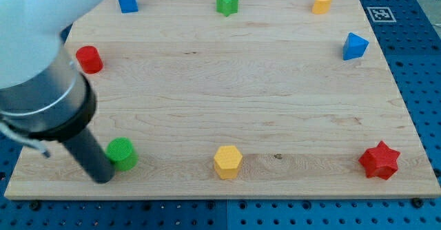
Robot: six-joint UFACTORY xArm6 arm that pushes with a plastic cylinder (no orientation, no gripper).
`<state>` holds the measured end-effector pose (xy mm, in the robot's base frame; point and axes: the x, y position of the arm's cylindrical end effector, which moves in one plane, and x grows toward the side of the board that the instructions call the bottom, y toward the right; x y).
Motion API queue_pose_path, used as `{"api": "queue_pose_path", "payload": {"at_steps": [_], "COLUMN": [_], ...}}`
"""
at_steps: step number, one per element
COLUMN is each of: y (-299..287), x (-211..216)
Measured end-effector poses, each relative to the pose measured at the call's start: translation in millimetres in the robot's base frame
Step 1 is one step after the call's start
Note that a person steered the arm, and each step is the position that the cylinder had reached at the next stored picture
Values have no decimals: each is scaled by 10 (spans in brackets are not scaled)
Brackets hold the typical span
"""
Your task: Push the yellow hexagon towards the green circle
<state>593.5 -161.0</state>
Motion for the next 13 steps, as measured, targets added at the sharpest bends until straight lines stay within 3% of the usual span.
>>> {"api": "queue_pose_path", "payload": {"at_steps": [2,6,7,8,10,11,13], "y": [519,1946,2035,2545,2696,2639,2398], "x": [-417,246,254,160,108,-70,15]}}
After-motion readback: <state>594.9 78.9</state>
